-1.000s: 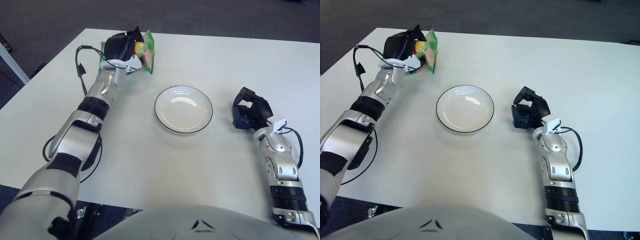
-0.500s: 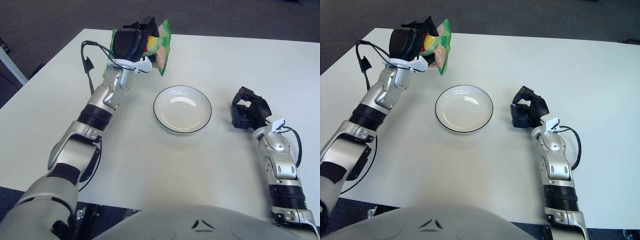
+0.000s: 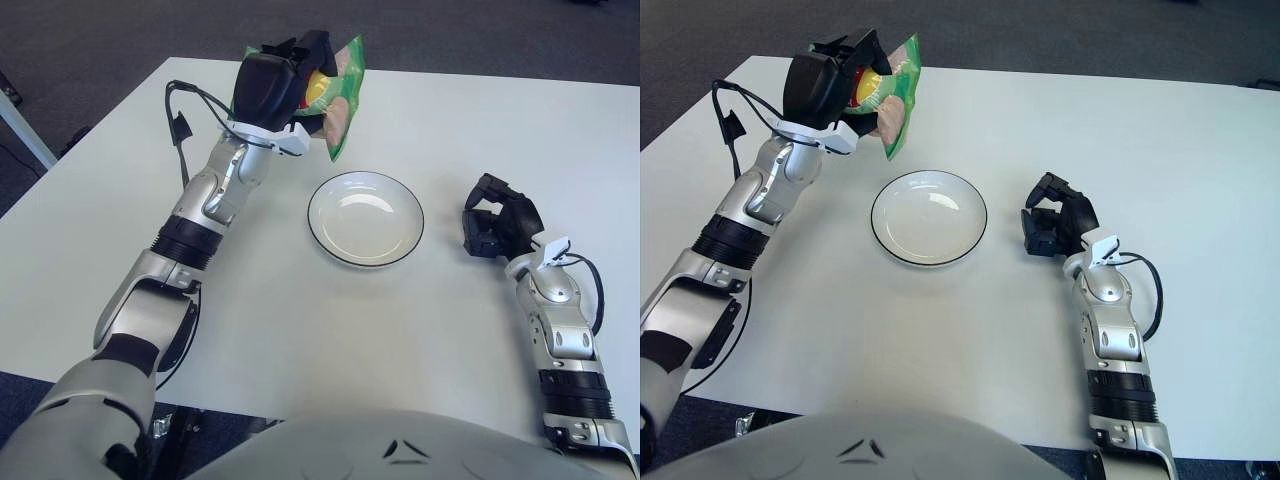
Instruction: Put the snack into the plate.
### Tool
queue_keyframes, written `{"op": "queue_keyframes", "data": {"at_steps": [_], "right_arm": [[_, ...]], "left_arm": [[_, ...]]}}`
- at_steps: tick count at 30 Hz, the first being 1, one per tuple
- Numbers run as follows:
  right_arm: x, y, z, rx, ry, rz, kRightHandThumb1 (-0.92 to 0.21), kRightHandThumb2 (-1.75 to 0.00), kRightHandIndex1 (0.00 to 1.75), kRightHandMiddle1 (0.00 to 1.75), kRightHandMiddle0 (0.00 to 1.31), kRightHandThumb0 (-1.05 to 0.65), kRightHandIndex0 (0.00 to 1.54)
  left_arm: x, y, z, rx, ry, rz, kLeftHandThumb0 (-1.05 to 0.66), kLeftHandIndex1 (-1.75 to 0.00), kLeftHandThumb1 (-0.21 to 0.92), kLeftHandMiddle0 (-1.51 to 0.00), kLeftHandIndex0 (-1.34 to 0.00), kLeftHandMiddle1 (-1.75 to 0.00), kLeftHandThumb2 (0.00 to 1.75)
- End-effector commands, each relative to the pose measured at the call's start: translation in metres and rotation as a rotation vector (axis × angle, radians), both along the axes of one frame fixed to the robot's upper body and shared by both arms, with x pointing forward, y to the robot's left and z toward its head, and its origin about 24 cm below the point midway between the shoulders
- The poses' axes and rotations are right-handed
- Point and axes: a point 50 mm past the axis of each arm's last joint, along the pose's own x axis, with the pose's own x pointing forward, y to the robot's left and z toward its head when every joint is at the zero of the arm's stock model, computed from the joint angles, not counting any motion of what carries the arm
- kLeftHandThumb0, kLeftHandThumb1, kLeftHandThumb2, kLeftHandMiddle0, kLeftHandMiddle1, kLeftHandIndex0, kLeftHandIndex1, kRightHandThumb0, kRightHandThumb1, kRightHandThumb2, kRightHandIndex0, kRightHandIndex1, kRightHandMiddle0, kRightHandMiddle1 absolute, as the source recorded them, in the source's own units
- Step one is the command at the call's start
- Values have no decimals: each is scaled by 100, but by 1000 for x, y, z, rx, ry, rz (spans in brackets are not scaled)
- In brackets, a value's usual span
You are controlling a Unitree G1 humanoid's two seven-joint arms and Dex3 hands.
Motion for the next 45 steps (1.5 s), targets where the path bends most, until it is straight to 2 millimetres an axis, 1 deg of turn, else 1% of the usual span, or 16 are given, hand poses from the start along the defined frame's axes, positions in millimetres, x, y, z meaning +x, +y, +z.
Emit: {"op": "queue_keyframes", "data": {"at_steps": [1,12,19,28,35,45], "right_arm": [[-16,-5,-41,6,200,-33,-34,-129,175,175,60,-47,125],[-16,-4,-41,10,202,-32,-33,-129,175,175,60,-47,126],[-16,-4,-40,9,199,-39,-33,-129,175,175,60,-48,126],[-16,-2,-40,5,199,-39,-33,-130,175,175,60,-48,126],[-16,-2,-40,0,200,-44,-34,-129,175,175,60,-47,127],[-17,-3,-40,-10,204,-43,-36,-126,175,175,58,-46,126]], "left_arm": [[-11,-6,-3,16,15,-57,0,-175,-7,-90,-68,-171,175],[-34,-18,-6,71,78,-197,0,-175,-6,-89,-67,-173,175],[-37,-30,-6,90,103,-253,0,-175,-6,-89,-67,-174,175],[-42,-33,-10,97,145,-297,0,-175,-6,-89,-67,-174,175],[-45,-40,-17,129,187,-376,0,-175,-6,-90,-67,-172,174],[-45,-48,-32,172,235,-422,0,-175,-7,-90,-68,-172,175]]}}
